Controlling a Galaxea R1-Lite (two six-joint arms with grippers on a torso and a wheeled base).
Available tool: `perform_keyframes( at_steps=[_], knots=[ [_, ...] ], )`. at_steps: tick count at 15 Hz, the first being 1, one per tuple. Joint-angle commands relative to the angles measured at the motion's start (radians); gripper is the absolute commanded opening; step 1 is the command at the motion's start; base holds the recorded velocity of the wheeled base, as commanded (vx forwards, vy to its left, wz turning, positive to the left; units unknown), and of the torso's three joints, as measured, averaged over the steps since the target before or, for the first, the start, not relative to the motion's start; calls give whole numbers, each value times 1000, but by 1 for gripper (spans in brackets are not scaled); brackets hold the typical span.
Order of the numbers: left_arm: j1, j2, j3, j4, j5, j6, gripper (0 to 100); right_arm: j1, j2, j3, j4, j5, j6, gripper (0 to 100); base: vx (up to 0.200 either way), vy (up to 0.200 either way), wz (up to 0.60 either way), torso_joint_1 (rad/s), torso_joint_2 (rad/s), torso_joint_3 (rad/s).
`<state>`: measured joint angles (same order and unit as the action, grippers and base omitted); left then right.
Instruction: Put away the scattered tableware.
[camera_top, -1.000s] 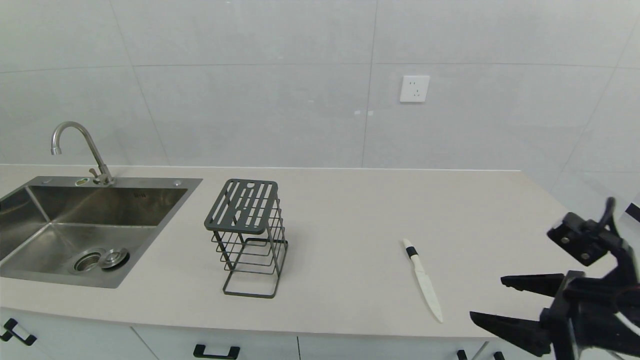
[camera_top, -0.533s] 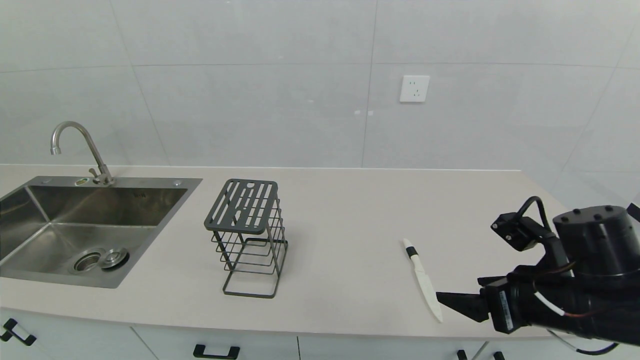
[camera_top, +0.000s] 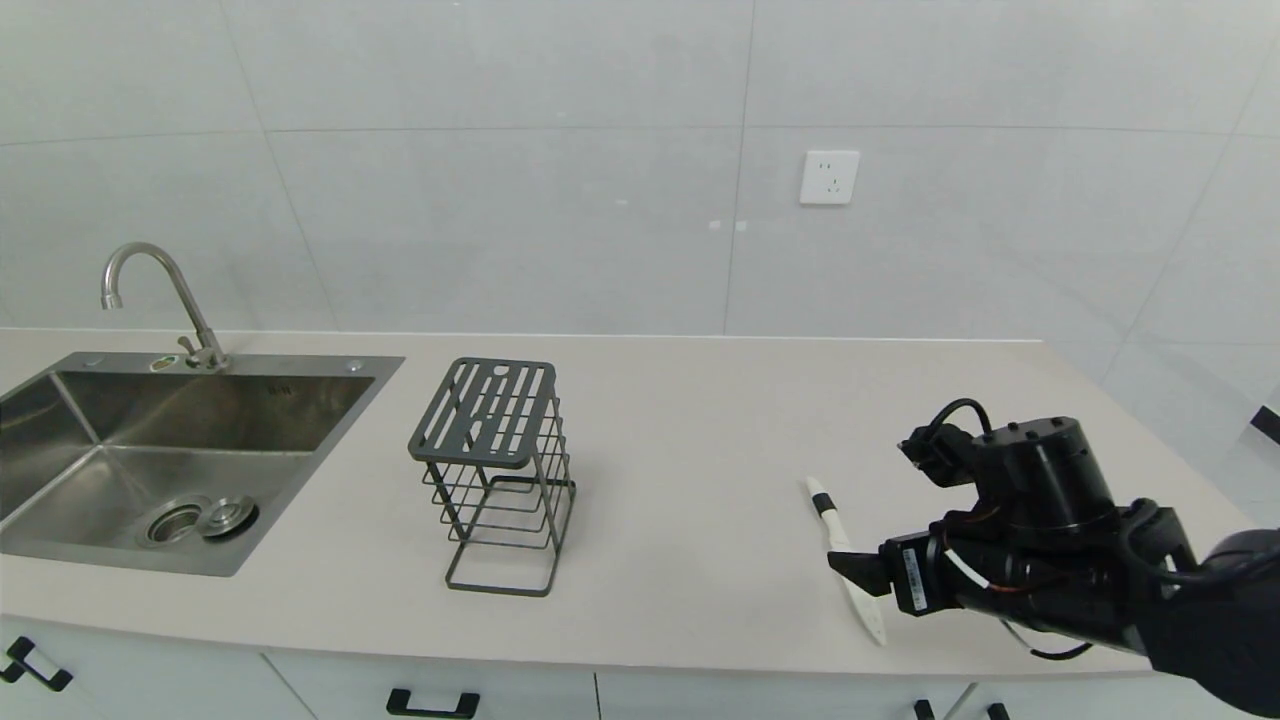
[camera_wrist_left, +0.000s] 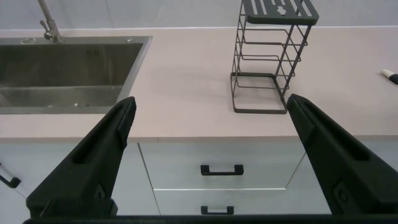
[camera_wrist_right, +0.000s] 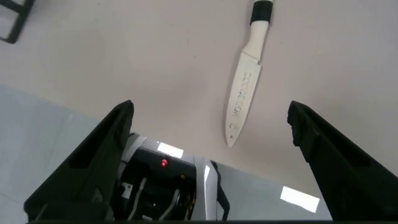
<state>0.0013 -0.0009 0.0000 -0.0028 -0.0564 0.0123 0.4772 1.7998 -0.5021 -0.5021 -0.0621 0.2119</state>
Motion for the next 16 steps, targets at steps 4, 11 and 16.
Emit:
perform_keyframes(
  at_steps=[4, 11, 16],
  knots=[
    [0, 1, 0, 0, 0, 1, 100, -5, 158, -41, -18, -27, 1, 100, 0, 0, 0, 0, 0, 0],
    [0, 1, 0, 1, 0, 1, 100, -42, 282, -133, -19, -71, 4, 100, 0, 0, 0, 0, 0, 0],
    [0, 1, 0, 1, 0, 0, 100, -51, 349, -167, -61, -107, 4, 100, 0, 0, 0, 0, 0, 0]
  ],
)
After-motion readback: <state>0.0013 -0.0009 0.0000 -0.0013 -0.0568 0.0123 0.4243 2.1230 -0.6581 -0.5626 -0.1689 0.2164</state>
